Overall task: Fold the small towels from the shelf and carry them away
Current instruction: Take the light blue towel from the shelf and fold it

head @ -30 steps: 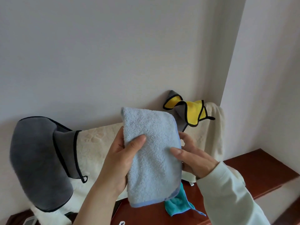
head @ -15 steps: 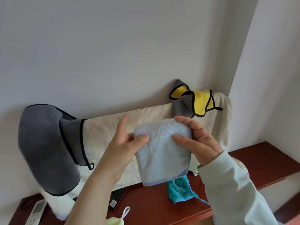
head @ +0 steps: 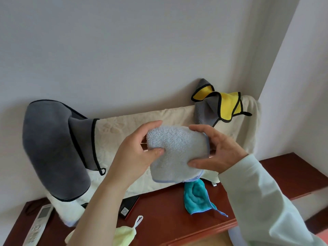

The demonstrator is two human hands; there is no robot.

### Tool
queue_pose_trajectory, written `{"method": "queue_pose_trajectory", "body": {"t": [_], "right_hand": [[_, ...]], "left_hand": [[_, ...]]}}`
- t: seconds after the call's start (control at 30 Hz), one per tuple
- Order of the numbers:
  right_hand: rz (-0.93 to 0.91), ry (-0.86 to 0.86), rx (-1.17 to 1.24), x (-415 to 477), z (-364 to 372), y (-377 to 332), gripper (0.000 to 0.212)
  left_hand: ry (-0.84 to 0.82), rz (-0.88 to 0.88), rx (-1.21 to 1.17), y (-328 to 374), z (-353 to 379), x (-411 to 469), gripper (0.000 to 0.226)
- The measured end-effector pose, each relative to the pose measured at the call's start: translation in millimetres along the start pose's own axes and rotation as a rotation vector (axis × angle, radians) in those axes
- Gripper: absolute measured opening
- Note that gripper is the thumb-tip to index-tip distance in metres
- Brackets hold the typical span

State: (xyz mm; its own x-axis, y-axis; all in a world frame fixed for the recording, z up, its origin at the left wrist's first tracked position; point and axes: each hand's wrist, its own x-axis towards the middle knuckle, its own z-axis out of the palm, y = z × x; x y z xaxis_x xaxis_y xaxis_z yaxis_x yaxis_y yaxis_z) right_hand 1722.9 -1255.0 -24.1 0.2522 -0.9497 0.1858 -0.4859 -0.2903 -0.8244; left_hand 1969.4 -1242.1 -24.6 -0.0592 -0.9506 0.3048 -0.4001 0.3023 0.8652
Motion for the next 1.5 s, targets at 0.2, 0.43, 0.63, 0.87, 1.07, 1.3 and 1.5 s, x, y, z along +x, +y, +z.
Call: {"method": "queue_pose_trajectory", "body": {"t": [0.2,0.43,0.63,0.87,1.07,1.3,1.5], "right_hand": [[-0.007,-0.021,-0.140,4.7,3.0,0.7,0.080],[0.014,0.029,0.012,12.2,8.6,6.8,0.066],[0.002,0.082,-0.027,13.7,7.9,5.4,0.057],[0.002,0.103,-0.017,14.8,4.8,9.3,0.049],[-0.016,0.133,0.116,16.9,4.8,10.1,0.049],[0.037,-0.057,0.510,15.9,5.4,6.0,0.032],[0.125,-0.012,0.679,15.0,20.4,-1.1,0.023]], "left_hand": [[0.051,0.001,0.059,-9.8,-4.9,0.6,0.060],[0.071,-0.031,-0.033,-9.8,-10.0,1.2,0.072],[-0.076,-0.005,0.046,-16.3,-14.8,5.4,0.081],[-0.029,0.011,0.109,-20.7,-12.6,13.6,0.053],[-0.096,-0.018,-0.148,-13.9,-9.8,15.7,0.029],[-0.189,-0.094,-0.434,-12.3,-3.9,17.3,0.021],[-0.054,-0.220,-0.648,-15.1,6.0,20.1,0.041]]}}
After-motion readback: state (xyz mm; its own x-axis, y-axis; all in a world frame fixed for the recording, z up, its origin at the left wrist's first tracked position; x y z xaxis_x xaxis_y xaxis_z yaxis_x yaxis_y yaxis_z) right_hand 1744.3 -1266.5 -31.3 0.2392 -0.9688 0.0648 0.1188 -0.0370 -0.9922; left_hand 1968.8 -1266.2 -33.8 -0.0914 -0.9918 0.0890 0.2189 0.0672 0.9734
